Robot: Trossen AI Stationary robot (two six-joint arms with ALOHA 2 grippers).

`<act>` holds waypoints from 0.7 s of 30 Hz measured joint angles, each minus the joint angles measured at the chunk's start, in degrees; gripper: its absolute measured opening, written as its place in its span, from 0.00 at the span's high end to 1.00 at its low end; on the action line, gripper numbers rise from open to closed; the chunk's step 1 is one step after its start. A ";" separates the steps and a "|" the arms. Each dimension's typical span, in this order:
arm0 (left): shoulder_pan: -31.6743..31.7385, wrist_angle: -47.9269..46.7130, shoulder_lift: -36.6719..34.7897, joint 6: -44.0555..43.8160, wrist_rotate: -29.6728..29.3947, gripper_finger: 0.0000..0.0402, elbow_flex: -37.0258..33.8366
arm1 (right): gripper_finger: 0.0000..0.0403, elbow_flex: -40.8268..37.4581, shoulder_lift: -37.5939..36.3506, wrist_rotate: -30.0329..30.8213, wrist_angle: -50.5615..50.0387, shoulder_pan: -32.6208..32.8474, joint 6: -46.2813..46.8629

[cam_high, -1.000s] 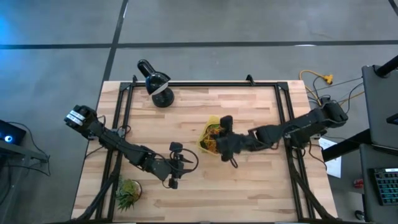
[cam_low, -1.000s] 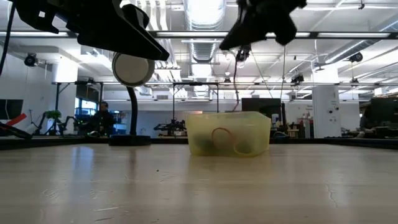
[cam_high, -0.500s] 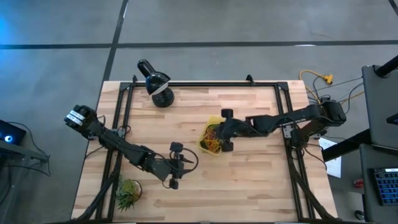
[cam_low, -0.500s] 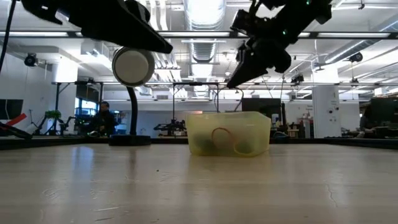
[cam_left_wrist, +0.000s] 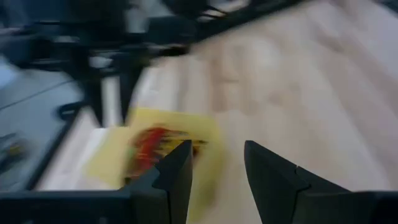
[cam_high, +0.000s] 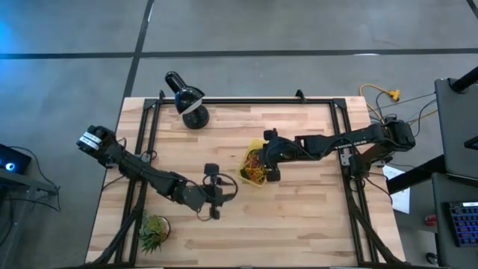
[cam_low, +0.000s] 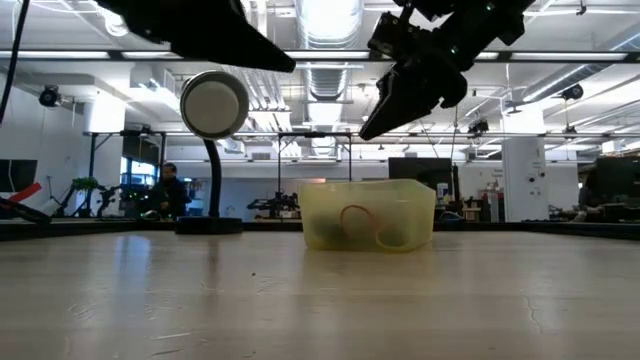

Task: Pick and place rubber bands into bin
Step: Return to Home Position

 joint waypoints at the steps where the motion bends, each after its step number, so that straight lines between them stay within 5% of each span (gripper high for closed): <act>1: 0.38 0.96 -0.05 0.03 -1.88 0.68 -0.01 | 0.72 0.23 0.00 0.01 0.28 -0.01 0.06; 6: 2.02 9.11 -0.18 0.28 -9.62 0.68 -0.01 | 0.71 2.40 -0.42 0.00 -1.08 0.01 -1.47; 14: 4.83 11.74 -4.07 15.10 -9.30 0.68 -0.27 | 0.75 2.88 -6.48 -0.08 -1.05 -0.01 -3.71; 17: 8.22 11.94 -7.79 15.16 -3.69 0.68 -1.40 | 0.76 0.88 -10.79 -1.27 -1.04 -0.03 -4.47; 21: 15.12 11.85 -12.76 13.97 14.16 0.68 -3.66 | 0.78 -3.24 -17.46 -2.10 1.06 -0.39 -4.49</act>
